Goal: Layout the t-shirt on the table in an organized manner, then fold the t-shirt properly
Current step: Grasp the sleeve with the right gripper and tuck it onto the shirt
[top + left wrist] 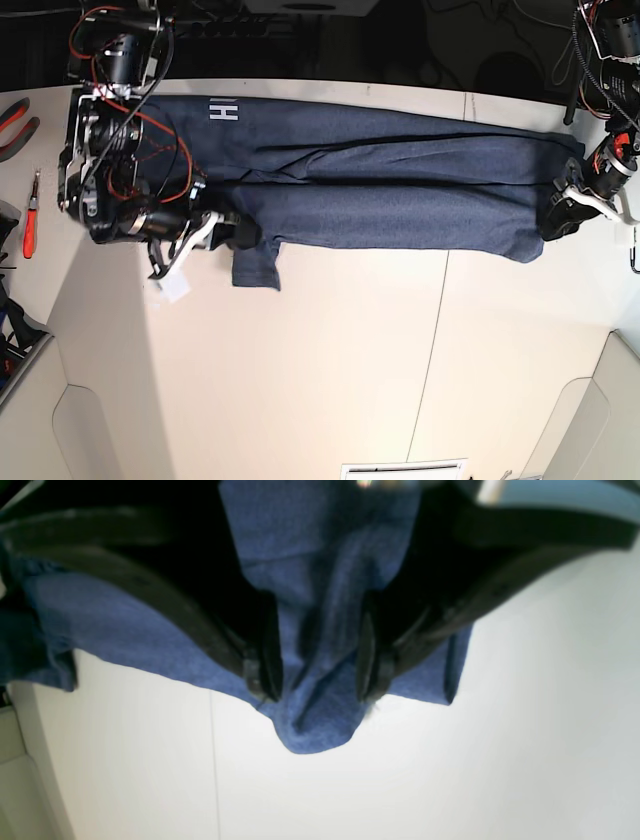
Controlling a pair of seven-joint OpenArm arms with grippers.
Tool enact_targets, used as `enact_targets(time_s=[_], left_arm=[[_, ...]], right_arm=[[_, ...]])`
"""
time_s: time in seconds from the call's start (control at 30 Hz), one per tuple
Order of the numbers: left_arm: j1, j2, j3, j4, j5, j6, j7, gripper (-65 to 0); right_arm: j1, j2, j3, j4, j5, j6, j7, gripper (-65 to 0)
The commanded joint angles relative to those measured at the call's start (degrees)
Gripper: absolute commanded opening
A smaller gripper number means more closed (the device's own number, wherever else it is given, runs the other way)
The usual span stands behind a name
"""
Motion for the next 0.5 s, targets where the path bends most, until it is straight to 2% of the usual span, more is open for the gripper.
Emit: enact_targets(time_s=[0.0,0.13,0.47], left_arm=[[-0.5,-1.1,-0.4,1.0,-1.2,-0.6,-1.1,-36.9],[-0.5,-1.1,-0.4,1.0,-1.2,-0.6,-1.1,-36.9],[-0.5,-1.1,-0.4,1.0,-1.2,-0.6,-1.1,-36.9]], right_arm=[[-1.0,-0.5,-0.1,1.5,2.3,0.2,0.4,-65.0],[-6.6,-1.7,-0.1,2.1,4.2,0.2,0.0,-65.0],[-12.3,-1.0,-0.1,2.1,5.3,0.2,-1.7,-65.0]])
